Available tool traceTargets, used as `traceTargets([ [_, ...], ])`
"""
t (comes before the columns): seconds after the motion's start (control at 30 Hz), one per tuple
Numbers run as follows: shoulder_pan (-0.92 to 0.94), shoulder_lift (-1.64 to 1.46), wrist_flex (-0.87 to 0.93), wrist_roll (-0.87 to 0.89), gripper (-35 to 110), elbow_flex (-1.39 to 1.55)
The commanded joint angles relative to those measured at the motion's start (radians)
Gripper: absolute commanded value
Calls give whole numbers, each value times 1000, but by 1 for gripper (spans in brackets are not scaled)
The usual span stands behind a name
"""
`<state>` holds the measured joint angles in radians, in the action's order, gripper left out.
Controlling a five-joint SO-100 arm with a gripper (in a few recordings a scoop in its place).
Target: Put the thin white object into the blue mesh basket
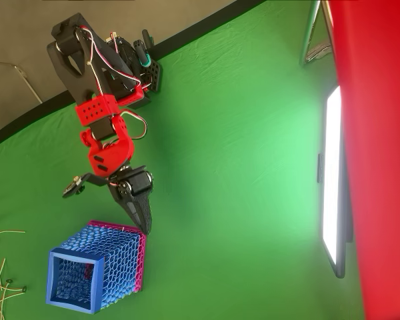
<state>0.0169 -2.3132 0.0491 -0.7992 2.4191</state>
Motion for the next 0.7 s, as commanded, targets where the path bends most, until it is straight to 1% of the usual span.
traceTargets([
  [0.0, -23, -158, -18, 137, 0, 100],
  [0.17, -38, -459, -6, 341, 0, 362],
  [0.3, -32, -683, 178, 512, 0, 463],
  [0.4, -11, -824, 259, 621, 0, 534],
  [0.53, 9, -1009, 423, 692, 0, 627],
  [0.67, 25, -1011, 512, 716, 0, 652],
])
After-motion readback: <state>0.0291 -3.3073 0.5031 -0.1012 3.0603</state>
